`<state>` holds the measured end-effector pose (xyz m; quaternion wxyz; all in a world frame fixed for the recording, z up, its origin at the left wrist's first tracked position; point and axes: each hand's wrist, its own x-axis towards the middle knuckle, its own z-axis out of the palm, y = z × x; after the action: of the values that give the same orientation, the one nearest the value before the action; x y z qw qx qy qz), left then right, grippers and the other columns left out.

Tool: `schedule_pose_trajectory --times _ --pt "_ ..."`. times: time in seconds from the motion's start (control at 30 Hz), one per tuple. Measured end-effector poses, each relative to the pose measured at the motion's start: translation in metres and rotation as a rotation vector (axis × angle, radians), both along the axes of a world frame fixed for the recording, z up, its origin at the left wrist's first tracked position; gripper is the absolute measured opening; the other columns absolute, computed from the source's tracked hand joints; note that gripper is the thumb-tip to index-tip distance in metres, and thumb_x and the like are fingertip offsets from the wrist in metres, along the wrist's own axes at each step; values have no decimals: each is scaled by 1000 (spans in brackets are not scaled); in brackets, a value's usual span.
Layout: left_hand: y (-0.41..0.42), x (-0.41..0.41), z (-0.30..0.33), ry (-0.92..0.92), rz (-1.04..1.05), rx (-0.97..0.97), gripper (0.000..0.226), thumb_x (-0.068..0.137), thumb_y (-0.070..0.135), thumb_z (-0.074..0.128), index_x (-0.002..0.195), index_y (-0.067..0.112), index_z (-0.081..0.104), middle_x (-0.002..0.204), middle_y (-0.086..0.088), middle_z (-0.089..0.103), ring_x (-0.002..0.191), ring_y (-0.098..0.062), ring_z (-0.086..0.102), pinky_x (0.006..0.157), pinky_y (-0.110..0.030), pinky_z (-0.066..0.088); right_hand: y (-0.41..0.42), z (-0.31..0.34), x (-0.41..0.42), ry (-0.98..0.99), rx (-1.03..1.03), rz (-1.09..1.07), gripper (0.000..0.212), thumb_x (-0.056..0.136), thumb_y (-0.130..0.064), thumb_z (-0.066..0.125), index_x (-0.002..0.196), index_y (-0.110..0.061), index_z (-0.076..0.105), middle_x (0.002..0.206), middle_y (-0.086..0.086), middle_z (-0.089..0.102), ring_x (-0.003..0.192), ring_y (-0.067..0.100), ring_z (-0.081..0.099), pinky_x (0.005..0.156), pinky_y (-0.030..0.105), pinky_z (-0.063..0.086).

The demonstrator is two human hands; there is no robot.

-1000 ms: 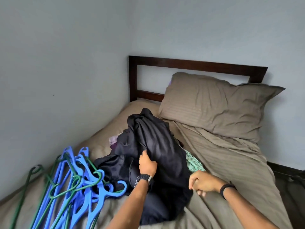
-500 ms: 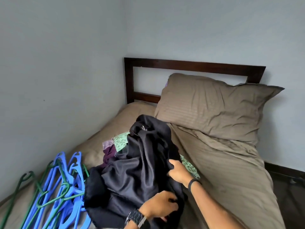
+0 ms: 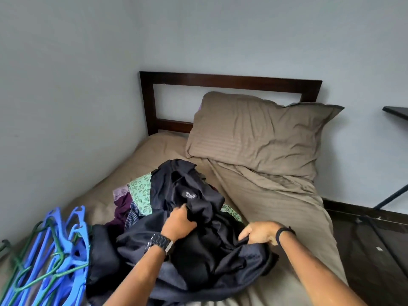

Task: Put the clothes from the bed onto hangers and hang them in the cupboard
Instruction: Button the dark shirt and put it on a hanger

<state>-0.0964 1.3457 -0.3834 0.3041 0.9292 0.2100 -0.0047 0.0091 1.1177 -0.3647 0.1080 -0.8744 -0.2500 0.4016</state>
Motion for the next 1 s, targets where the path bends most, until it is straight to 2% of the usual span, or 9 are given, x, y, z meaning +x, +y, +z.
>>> schedule_pose_trajectory --times 0.13,0.27,0.37,0.47,0.53,0.63,0.77,0.9,1.0 --pt "-18 -17 -27 148 -65 33 66 81 34 61 138 10 35 134 -13 48 126 -29 46 104 -33 37 -4 8 -2 51 -2 -47 39 87 -21 66 125 -20 60 130 3 54 122 20 51 85 32 49" --pt "-14 -21 -12 217 -149 -56 67 84 46 60 139 15 36 140 -6 48 127 -20 46 103 -25 37 23 4 -2 -71 464 -216 55 84 -16 68 135 -17 47 139 3 46 127 16 45 102 26 38" --pt "-13 -15 13 215 -79 -117 66 88 64 45 133 16 44 137 -10 51 126 -25 48 101 -30 38 49 -5 -7 -225 486 -90 28 81 -18 70 104 -6 61 102 5 61 95 19 57 91 38 46" --pt "-14 -7 36 -61 67 232 52 95 58 32 114 12 49 120 -13 55 114 -35 52 90 -41 45 56 -3 -11 -278 590 -89 24 85 -20 67 75 0 57 74 11 58 71 15 52 69 35 42" --pt "-8 6 53 -298 25 481 31 99 33 39 121 13 48 120 -8 50 112 -31 48 87 -41 44 52 8 -9 -255 671 -106 21 89 -19 63 89 2 65 91 14 68 85 17 63 75 31 43" --pt "15 45 76 -261 -413 419 59 84 2 46 141 17 40 140 -6 40 128 -27 36 106 -37 34 37 31 2 -284 710 -116 14 86 -17 61 84 -3 64 83 6 65 81 13 61 81 34 46" --pt "18 76 91 101 -737 371 63 81 17 60 140 12 39 139 -10 46 129 -26 43 105 -28 33 13 63 19 -266 750 -253 34 71 -31 58 83 1 54 74 7 53 71 17 52 68 36 38" --pt "16 82 79 -50 -650 445 50 85 18 55 130 14 35 120 -15 60 110 -34 56 91 -39 45 -6 69 18 -305 600 -257 55 75 -46 73 115 -26 41 118 -4 49 110 16 48 84 32 40" --pt "15 79 80 -163 -678 372 23 92 20 55 110 10 46 104 -9 61 95 -28 57 83 -37 44 -11 62 13 -522 451 -139 53 79 -40 71 114 -26 34 123 -3 39 107 20 47 83 33 42"
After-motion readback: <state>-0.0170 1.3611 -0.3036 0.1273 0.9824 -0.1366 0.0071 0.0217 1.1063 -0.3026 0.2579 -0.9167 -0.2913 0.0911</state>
